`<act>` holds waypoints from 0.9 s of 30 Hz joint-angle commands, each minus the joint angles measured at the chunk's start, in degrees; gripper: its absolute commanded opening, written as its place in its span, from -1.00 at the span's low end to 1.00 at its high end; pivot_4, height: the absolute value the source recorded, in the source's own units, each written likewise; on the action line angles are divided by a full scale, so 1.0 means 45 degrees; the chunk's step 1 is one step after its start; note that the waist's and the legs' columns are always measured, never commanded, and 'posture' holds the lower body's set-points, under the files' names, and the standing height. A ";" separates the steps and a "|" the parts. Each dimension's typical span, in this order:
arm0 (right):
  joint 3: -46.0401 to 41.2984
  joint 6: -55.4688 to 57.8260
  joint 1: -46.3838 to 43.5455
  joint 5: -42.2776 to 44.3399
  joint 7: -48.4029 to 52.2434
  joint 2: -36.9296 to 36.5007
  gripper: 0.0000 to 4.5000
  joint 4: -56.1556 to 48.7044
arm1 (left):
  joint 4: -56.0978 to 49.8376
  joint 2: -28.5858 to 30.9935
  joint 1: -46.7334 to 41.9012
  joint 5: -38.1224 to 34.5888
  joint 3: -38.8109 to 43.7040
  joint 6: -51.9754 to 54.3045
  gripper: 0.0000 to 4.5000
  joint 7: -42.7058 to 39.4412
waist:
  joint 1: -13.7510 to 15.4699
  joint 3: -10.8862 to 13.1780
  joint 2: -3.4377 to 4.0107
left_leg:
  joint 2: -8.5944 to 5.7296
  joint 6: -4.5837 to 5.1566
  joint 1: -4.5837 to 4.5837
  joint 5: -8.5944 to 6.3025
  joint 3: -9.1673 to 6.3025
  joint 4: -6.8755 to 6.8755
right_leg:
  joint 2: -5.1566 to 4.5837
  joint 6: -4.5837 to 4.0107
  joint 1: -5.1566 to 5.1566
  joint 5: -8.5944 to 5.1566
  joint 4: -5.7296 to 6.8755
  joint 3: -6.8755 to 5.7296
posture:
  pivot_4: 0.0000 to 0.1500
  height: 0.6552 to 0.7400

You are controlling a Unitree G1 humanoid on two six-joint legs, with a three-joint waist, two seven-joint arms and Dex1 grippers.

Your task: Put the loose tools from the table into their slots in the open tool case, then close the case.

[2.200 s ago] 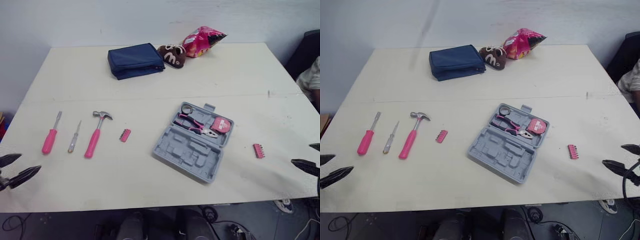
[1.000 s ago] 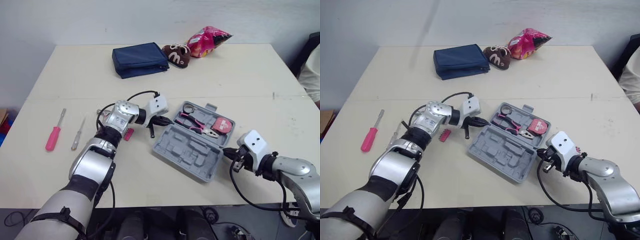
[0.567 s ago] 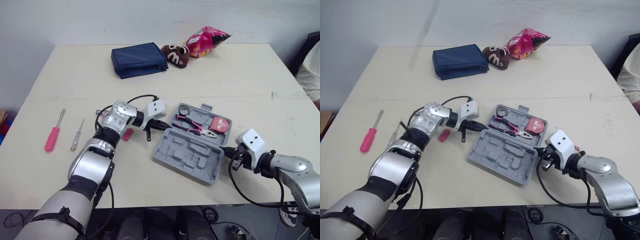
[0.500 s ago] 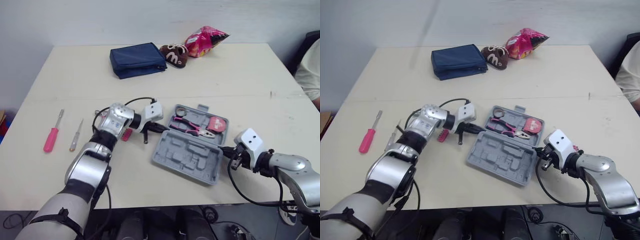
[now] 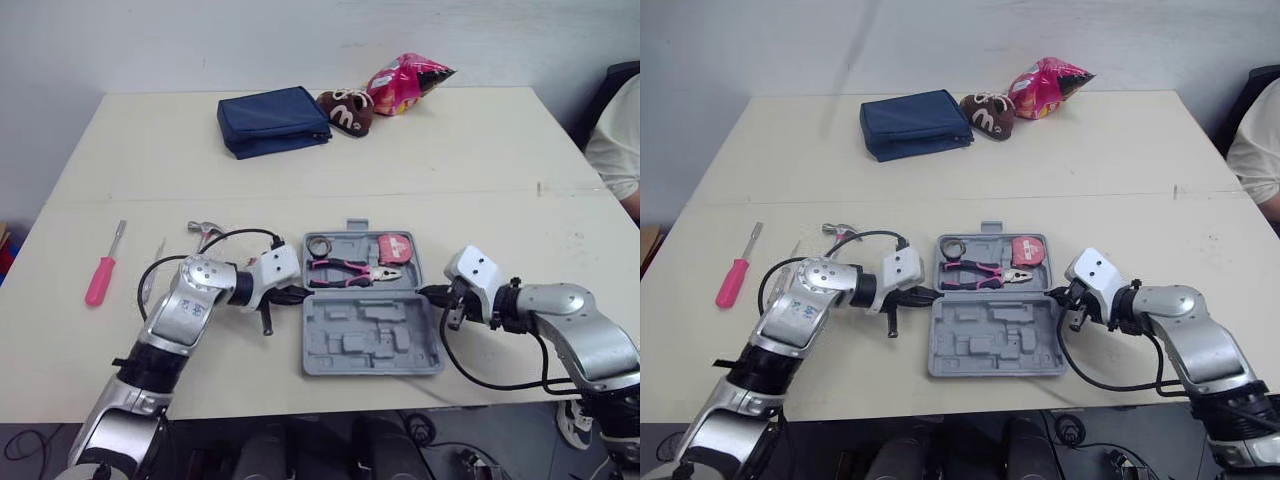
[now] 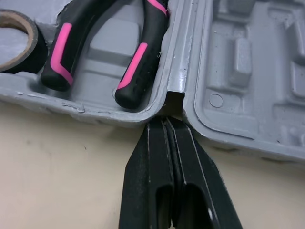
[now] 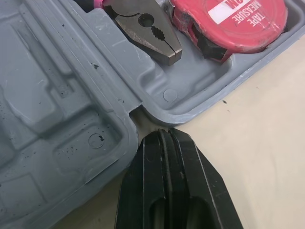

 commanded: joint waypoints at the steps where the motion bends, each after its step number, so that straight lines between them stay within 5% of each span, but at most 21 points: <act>1: 0.0039 -0.0501 -0.0205 -0.0014 0.0470 -0.0081 -0.97 -0.0116 | -0.0475 0.0191 0.0387 -0.0151 -0.0366 0.0611 -1.00 0.0285 | 0.0001 0.0000 0.0000 | 0.0000 0.0000 0.0000 0.0000 -0.0001 0.0000 | 0.0000 0.0000 0.0000 0.0000 0.0000 0.0001 | 1.00 1.00; 8: -0.0840 -0.1077 0.0237 -0.0269 0.0636 -0.0710 -0.97 0.0061 | -0.0963 0.0801 0.0826 -0.0853 0.0673 0.0907 -1.00 0.0908 | -0.0011 0.0000 0.0000 | -0.0001 -0.0001 0.0000 0.0000 0.0002 0.0000 | -0.0007 0.0000 0.0000 0.0000 0.0001 0.0002 | 1.00 1.00; 14: -0.3929 -0.0716 0.2157 0.1176 0.1436 -0.1848 -0.97 -0.0617 | -0.3530 0.1503 0.3781 -0.3915 0.5203 0.1378 -1.00 0.0858 | 0.0001 0.0002 -0.0002 | 0.0012 -0.0004 -0.0007 -0.0002 -0.0003 -0.0007 | -0.0079 -0.0007 -0.0004 -0.0004 -0.0010 -0.0006 | 1.00 1.00; 18: -0.6793 -0.0435 0.4120 0.2515 0.3006 -0.2400 -0.33 -0.0416 | -0.5562 0.1495 0.7252 -0.6632 1.0165 0.3179 -0.43 0.0492 | 0.0011 0.0003 -0.0003 | -0.0012 0.0002 0.0009 -0.0004 -0.0034 -0.0011 | -0.0150 -0.0009 0.0032 -0.0005 -0.0019 -0.0049 | 1.00 1.00; 24: -0.8831 -0.0475 0.5167 0.2764 0.3749 -0.2925 0.94 0.1279 | -0.5158 0.1153 1.0779 -0.7789 1.5419 0.3658 0.74 0.1205 | 0.0016 0.0001 -0.0012 | -0.0040 0.0027 0.0048 -0.0023 -0.0060 -0.0005 | -0.0188 -0.0010 0.0076 -0.0003 -0.0076 -0.0065 | 1.00 1.00; 25: -0.9019 -0.0725 0.5251 0.2567 0.3855 -0.3087 1.00 0.1852 | -0.4853 0.1083 1.1457 -0.7596 1.6144 0.3324 0.95 0.1295 | 0.0005 -0.0001 -0.0016 | -0.0039 0.0026 0.0047 -0.0028 -0.0060 -0.0005 | -0.0190 -0.0011 0.0075 -0.0003 -0.0075 -0.0065 | 1.00 1.00; 27: -0.9228 -0.1215 0.5188 0.2259 0.3976 -0.3471 1.00 0.3141 | -0.4230 0.1069 1.2359 -0.7649 1.7304 0.2856 0.98 0.1409 | -0.0008 -0.0002 -0.0016 | -0.0036 0.0014 0.0046 -0.0054 -0.0060 -0.0016 | -0.0190 -0.0035 0.0063 -0.0017 -0.0081 -0.0065 | 1.00 1.00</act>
